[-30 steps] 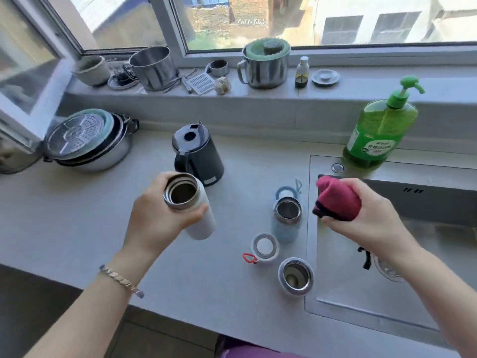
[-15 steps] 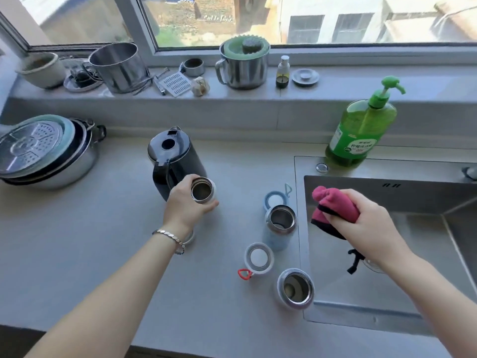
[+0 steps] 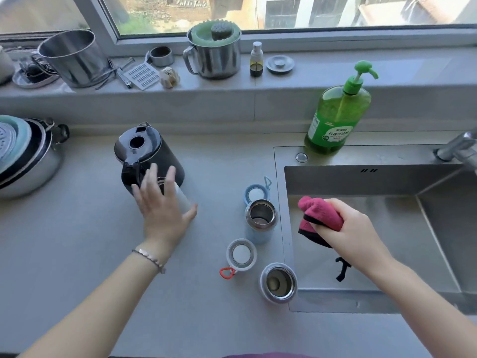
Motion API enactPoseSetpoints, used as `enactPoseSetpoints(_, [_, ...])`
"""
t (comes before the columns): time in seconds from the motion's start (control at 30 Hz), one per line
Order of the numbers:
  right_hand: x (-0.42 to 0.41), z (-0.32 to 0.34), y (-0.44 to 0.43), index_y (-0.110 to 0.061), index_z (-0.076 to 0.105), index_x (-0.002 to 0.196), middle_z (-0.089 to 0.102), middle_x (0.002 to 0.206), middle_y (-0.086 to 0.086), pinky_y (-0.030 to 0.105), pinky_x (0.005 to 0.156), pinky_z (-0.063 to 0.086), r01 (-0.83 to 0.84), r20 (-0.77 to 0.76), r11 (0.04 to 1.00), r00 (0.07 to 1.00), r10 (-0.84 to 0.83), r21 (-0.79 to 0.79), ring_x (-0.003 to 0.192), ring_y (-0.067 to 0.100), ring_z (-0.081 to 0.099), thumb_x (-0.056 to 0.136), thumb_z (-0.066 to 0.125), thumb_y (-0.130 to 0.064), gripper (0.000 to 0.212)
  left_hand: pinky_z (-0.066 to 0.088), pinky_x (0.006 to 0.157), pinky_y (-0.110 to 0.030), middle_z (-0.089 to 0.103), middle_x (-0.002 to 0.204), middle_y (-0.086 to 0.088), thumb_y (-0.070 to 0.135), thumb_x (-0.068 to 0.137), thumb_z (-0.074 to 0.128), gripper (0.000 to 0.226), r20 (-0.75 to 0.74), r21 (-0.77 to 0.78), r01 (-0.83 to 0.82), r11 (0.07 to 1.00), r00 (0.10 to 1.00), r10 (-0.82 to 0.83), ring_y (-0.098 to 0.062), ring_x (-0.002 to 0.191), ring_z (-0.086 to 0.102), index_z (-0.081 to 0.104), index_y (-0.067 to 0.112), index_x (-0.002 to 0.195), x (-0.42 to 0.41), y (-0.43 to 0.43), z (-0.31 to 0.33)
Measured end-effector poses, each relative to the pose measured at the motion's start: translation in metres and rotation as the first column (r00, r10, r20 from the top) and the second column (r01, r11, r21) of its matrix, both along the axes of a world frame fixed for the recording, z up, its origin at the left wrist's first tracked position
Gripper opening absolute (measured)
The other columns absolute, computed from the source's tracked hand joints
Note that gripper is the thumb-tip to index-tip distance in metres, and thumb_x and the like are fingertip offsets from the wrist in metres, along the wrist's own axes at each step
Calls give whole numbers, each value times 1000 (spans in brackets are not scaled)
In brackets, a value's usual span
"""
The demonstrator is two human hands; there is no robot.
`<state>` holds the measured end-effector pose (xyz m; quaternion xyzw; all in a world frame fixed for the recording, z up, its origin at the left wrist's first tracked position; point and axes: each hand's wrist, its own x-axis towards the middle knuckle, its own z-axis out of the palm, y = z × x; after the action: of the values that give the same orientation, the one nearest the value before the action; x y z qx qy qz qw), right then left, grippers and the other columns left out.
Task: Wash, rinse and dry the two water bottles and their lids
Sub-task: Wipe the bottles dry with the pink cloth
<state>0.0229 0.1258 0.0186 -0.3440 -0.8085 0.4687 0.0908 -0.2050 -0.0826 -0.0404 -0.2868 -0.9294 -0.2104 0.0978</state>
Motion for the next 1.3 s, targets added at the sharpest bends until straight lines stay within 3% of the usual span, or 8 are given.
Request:
enactPoseSetpoints(0.07, [9, -4, 0, -37, 63, 88, 68, 80, -12, 12, 63, 42, 14, -1, 1000, 1000, -14, -16, 76, 4, 58, 75, 70, -19, 23, 19, 109, -41, 35, 138, -18, 27, 70, 72, 70, -82, 29, 230, 973, 971, -227, -33, 126, 33, 42, 10, 130, 38, 4, -6])
enactPoseSetpoints(0.13, [18, -8, 0, -37, 63, 88, 68, 80, -11, 14, 63, 42, 32, 7, 999, 999, -32, -30, 76, 5, 58, 76, 71, -18, 24, 27, 103, -29, 43, 140, -8, 40, 77, 59, 65, 159, -90, 406, 909, 907, -390, -27, 125, 43, 43, 14, 134, 72, 10, -15])
enactPoseSetpoints(0.23, [32, -14, 0, -40, 61, 85, 67, 80, -11, 14, 62, 42, 54, 47, 997, 998, -51, -51, 77, 4, 59, 77, 71, -17, 27, 31, 106, -31, 27, 149, 4, 50, 75, 64, 86, 600, -365, 470, 804, 779, -184, -20, 132, 34, 23, 19, 145, 96, 21, -42])
enactPoseSetpoints(0.43, [62, -23, 5, -38, 60, 81, 66, 78, -10, 6, 59, 39, 111, 88, 992, 991, -105, -66, 74, -3, 57, 78, 69, -12, 28, 45, 81, -31, 51, 123, 5, 44, 67, 70, 68, 561, -421, 268, 866, 828, 17, -21, 116, 47, 41, 29, 126, 91, 33, -57])
enactPoseSetpoints(0.6, [73, -27, 19, -34, 62, 87, 68, 84, -4, 15, 65, 42, 125, 104, 990, 988, -117, -71, 83, 12, 62, 80, 68, -13, 23, 42, 82, -31, 50, 123, 10, 33, 62, 74, 73, 507, -211, 31, 977, 858, 82, -18, 116, 45, 42, 26, 128, 106, 1, -4])
enactPoseSetpoints(0.73, [75, -29, 30, -31, 63, 89, 69, 86, 0, 20, 66, 44, 128, 85, 987, 989, -120, -98, 86, 16, 61, 78, 70, -15, 21, 42, 79, -34, 47, 89, 24, 37, 46, 71, 66, 340, 82, 162, 983, 923, -181, -20, 95, 48, 48, 28, 107, 120, 12, 67])
enactPoseSetpoints(1.0, [104, -21, 68, -33, 63, 87, 67, 81, -3, 7, 56, 41, 226, 4, 972, 974, -226, -65, 70, -3, 59, 79, 66, -10, 25, 38, 75, -1, 49, 101, 17, 15, 58, 83, 71, 553, 356, 407, 841, 634, -541, 2, 92, 50, 41, 32, 112, 160, 155, 97])
enactPoseSetpoints(1.3, [133, -35, 99, -38, 61, 93, 64, 86, -13, 24, 75, 41, 456, -53, 880, 883, -466, -134, 92, 13, 60, 87, 62, -24, 15, 56, 70, -22, 61, 102, 1, 13, 50, 88, 67, 777, 382, 199, 903, 459, -430, -15, 91, 63, 51, 21, 105, 177, 196, 57])
